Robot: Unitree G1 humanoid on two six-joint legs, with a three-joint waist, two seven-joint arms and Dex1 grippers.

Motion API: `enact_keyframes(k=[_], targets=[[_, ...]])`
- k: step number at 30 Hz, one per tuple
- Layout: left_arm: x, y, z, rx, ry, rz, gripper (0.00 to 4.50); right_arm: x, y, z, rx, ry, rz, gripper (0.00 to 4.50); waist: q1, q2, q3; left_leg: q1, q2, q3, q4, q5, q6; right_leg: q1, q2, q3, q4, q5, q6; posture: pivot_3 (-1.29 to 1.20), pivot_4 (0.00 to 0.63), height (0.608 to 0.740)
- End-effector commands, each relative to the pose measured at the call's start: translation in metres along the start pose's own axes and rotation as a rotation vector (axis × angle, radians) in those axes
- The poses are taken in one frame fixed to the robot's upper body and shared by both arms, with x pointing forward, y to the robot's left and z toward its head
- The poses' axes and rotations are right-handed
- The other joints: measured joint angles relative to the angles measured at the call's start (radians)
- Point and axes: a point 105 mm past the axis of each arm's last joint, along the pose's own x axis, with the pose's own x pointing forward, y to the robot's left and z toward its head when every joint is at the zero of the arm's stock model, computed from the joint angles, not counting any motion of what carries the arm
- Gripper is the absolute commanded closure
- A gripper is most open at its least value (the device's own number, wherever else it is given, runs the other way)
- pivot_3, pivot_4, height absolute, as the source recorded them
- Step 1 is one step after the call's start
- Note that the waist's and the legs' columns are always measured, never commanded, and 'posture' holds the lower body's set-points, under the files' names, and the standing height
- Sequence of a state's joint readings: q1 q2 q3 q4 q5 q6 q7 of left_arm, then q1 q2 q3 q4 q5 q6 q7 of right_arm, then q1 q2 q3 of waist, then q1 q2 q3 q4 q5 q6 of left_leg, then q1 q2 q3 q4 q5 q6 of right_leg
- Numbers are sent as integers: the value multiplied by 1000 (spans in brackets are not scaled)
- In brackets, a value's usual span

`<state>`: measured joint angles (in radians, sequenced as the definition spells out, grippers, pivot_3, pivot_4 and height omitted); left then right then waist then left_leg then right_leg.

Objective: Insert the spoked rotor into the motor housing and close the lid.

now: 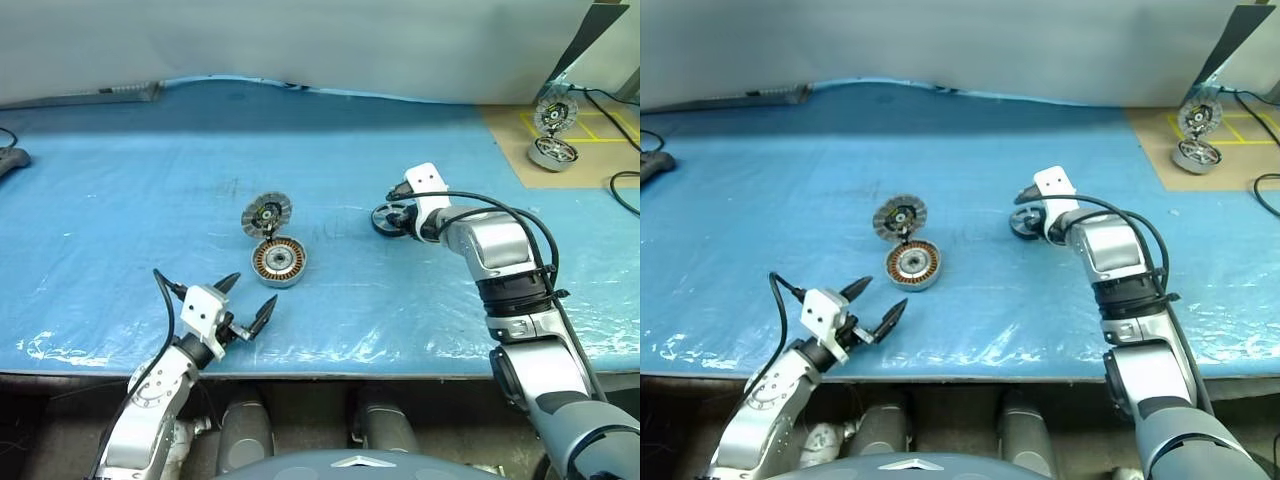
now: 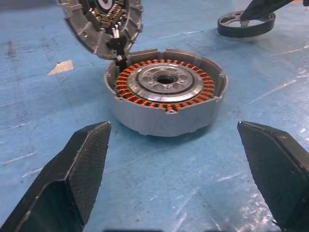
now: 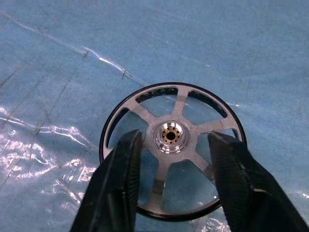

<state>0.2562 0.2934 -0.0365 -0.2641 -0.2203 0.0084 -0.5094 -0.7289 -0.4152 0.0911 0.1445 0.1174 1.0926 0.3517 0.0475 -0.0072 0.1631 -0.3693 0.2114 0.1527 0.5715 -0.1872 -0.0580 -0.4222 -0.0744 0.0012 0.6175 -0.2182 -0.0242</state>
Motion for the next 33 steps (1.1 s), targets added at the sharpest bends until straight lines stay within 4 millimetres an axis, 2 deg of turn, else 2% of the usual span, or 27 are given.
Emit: enact_keyframes(k=[1, 12, 15, 18, 19, 25, 29, 33], targets=[[0, -4, 11, 23, -45, -3, 0, -5, -6, 9, 17, -17, -37, 1697, 0, 0, 0, 0, 0, 0, 0, 0, 0, 0, 0, 0, 0, 0, 0, 0, 150, 740], [1, -5, 11, 25, -46, -9, 0, -2, -6, 0, -24, 6, -54, 1697, 0, 0, 0, 0, 0, 0, 0, 0, 0, 0, 0, 0, 0, 0, 0, 0, 150, 740], [1, -4, 11, 26, -48, -4, 0, -2, -8, -1, -41, 5, -66, 2298, 0, 0, 0, 0, 0, 0, 0, 0, 0, 0, 0, 0, 0, 0, 0, 0, 150, 740], [1, -2, 12, 28, -49, 1, 0, -2, -9, -1, -41, 1, -68, 3257, 0, 0, 0, 1, 0, 0, 0, 0, 0, 1, 0, 0, 0, 0, 0, 0, 150, 740], [1, -2, 12, 29, -48, 2, 0, -2, -9, -1, -40, 1, -69, 3318, 0, 0, 0, 1, 0, 0, 0, 0, 0, 1, 0, 0, 0, 0, 0, 0, 150, 740], [2, 4, 13, 47, -43, -17, 0, -1, -9, 5, -24, -23, -72, 3318, 0, 0, 0, 1, 0, 0, 0, 0, 0, 1, 0, 0, 0, 0, 0, 0, 150, 740], [0, 10, 22, 75, -59, -12, 0, -6, -9, 14, 3, -62, -71, 3318, -1, 0, 0, 1, 0, 0, 0, 0, 0, 1, 0, 0, 0, 0, 0, 0, 150, 740], [-6, -1, 26, 83, -59, -23, 0, -13, -12, 13, -3, -64, -63, 3318, 0, 0, 0, 0, 0, 0, 0, 0, 0, 0, 0, 0, 0, 0, 0, 0, 150, 740]])
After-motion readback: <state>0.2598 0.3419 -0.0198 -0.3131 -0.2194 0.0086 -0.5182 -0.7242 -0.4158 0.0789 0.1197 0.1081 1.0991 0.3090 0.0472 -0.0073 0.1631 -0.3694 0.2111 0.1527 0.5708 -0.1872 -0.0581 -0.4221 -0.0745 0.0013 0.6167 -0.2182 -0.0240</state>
